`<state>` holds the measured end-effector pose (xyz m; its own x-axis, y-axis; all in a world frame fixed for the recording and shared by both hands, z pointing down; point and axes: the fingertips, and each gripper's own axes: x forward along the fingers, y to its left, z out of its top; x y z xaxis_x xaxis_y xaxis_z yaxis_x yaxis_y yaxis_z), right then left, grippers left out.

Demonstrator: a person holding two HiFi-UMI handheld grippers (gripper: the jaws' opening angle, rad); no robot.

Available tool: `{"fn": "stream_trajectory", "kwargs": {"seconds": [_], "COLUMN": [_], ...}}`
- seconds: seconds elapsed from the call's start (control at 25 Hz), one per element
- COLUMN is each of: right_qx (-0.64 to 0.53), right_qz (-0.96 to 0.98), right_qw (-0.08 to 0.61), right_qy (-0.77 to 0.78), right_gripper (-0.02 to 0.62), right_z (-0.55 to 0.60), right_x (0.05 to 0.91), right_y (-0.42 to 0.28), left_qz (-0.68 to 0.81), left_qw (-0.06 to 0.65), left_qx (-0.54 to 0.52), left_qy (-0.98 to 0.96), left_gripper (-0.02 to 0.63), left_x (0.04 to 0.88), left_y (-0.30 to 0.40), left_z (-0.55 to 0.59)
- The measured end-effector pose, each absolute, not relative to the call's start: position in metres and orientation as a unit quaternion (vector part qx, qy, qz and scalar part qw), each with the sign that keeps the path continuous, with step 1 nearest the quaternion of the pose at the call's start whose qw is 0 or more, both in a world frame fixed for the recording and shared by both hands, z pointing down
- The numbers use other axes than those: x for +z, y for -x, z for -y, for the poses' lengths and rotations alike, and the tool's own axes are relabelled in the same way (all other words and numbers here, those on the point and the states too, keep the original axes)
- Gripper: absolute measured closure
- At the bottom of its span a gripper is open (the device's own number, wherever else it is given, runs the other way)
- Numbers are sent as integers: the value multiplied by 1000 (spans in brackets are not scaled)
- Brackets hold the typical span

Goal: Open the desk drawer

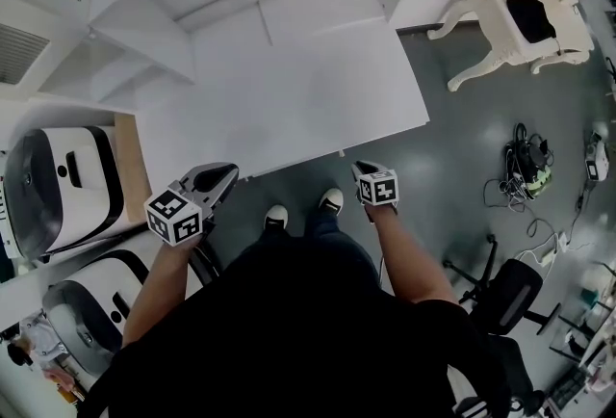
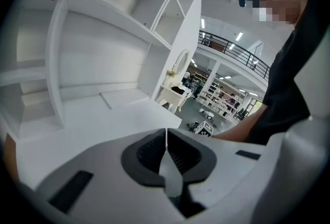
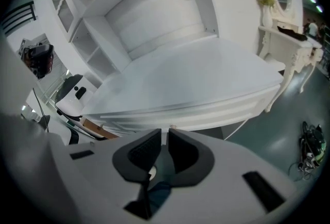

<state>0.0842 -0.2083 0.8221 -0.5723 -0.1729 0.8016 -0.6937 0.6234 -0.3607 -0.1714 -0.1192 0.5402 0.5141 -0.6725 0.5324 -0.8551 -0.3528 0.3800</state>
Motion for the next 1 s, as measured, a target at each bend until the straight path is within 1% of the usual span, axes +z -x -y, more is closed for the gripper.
{"fn": "stream_trajectory", "kwargs": {"seconds": [0.44, 0.72, 1.0], "right_qx": [324, 322, 330], "right_qz": [811, 795, 778], "right_qw": [426, 455, 475], "right_qy": [-238, -239, -246], "right_gripper": [502, 485, 485], "right_z": [217, 221, 220], "right_x": [865, 898, 926], "right_y": [-61, -51, -53], "left_qz": [491, 497, 498], "left_qw": [352, 376, 389], "left_qx": [144, 136, 130], "left_qy": [-784, -771, -764], "left_gripper": [589, 589, 589], "left_x": [561, 572, 577], "left_y": [182, 192, 196], "left_z": [101, 90, 82]}}
